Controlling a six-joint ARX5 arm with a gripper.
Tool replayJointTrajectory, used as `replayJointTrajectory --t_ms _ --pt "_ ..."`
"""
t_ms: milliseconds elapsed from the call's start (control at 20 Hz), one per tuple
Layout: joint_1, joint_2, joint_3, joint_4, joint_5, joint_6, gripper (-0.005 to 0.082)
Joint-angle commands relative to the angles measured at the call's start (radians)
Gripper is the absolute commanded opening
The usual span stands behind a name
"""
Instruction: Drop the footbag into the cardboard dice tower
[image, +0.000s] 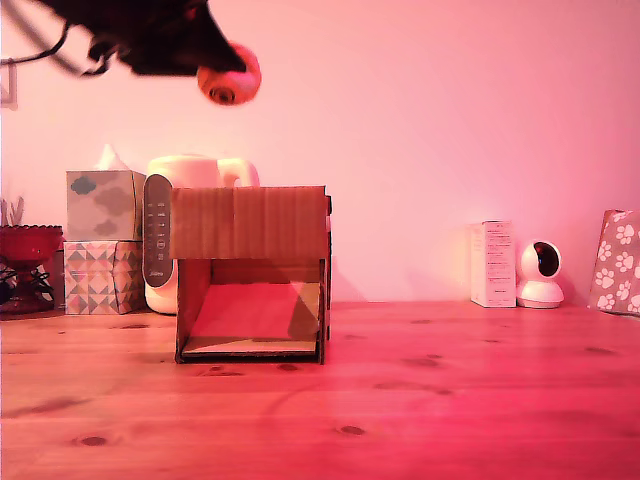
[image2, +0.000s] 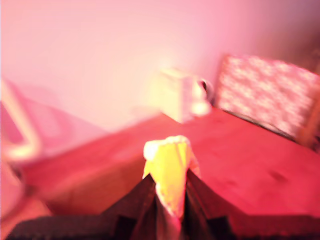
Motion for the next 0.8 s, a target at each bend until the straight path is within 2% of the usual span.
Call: replayJointTrajectory --t_ms 0,150,250,350,500,550,650,700,750 --pt "0.013 0.062 0.065 -0.061 0.012 0.006 0.0075" --pt "0.036 0.182 0.211 -0.177 0.018 0.006 0.0075" --pt "0.047 0.257 0.293 -0.246 0.059 0.006 0.0075" --pt "0.055 0.332 0.367 -0.304 0.075 0.006 0.0075" --pt "0.063 0.404 0.415 -0.326 0.074 0.013 0.0075" --pt "0.063 0.408 0.416 -0.325 0.071 0.033 0.0075" --pt "0.068 0.407 0.418 -0.325 0.065 0.035 0.0081" --pt "0.071 0.407 0.424 -0.326 0.064 0.042 0.0119" --pt "0.073 0.407 0.433 -0.335 0.065 0.042 0.0228"
